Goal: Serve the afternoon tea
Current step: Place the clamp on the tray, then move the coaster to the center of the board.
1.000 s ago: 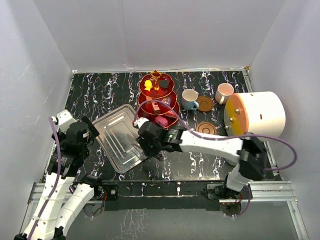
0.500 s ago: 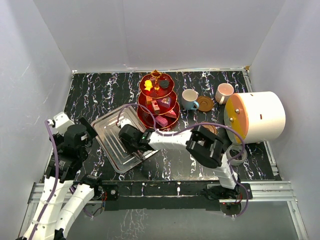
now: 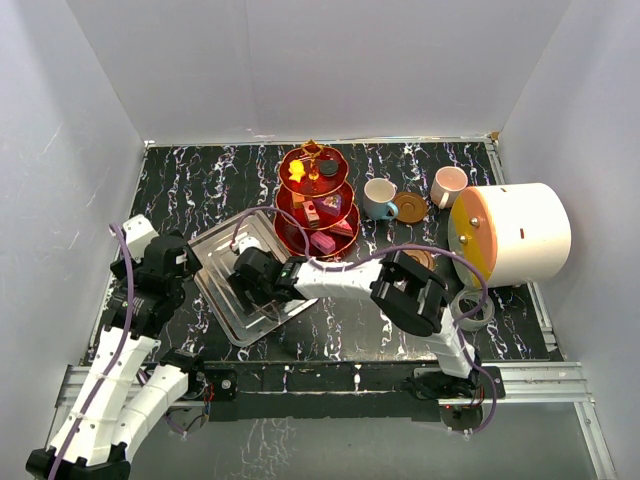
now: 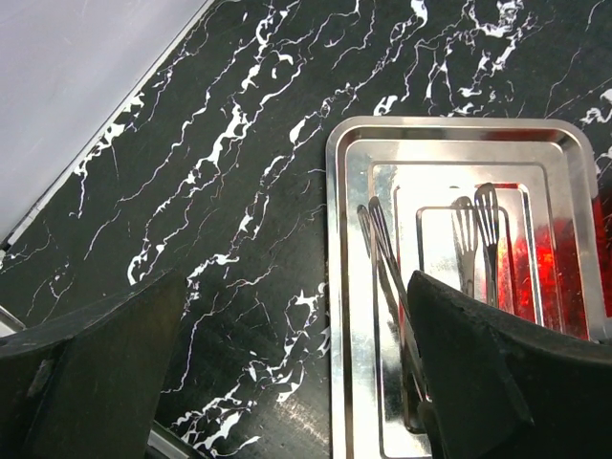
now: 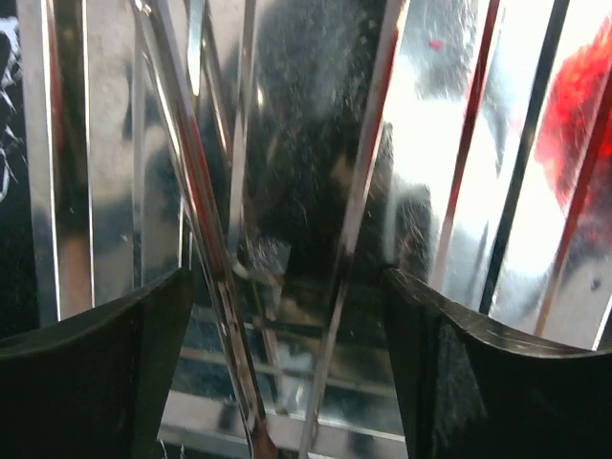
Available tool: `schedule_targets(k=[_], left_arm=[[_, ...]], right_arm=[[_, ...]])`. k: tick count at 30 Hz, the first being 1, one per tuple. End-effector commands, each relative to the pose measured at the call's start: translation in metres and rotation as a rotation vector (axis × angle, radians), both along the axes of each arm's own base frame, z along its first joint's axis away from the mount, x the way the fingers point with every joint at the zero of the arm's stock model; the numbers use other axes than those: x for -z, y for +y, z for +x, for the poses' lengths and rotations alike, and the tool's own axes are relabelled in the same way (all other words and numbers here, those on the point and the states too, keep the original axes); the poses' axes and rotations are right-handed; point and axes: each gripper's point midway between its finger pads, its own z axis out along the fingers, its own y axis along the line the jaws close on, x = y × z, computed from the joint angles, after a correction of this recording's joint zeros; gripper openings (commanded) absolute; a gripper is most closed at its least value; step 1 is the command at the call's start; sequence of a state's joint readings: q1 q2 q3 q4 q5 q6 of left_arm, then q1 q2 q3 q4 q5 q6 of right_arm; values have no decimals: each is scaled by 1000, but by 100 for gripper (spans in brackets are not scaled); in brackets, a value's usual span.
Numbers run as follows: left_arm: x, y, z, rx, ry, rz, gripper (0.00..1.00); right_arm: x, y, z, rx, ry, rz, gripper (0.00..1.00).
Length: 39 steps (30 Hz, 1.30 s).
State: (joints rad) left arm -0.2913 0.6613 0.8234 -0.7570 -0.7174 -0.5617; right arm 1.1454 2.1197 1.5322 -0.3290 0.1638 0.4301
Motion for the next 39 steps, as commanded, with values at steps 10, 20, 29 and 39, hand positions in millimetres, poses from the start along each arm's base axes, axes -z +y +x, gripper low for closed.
schedule_targets(k=[10, 20, 29, 39], left_arm=[[-3, -4, 9, 21, 16, 13, 99], [1, -14, 14, 77, 31, -7, 99], [4, -18, 17, 96, 45, -12, 99], [2, -15, 14, 79, 34, -11, 99]], right_arm=[[-60, -79, -15, 129, 19, 52, 91], [-68, -124, -9, 269, 75, 220, 82], [-38, -146, 15, 321, 192, 267, 70], [-1, -93, -10, 252, 377, 323, 61]])
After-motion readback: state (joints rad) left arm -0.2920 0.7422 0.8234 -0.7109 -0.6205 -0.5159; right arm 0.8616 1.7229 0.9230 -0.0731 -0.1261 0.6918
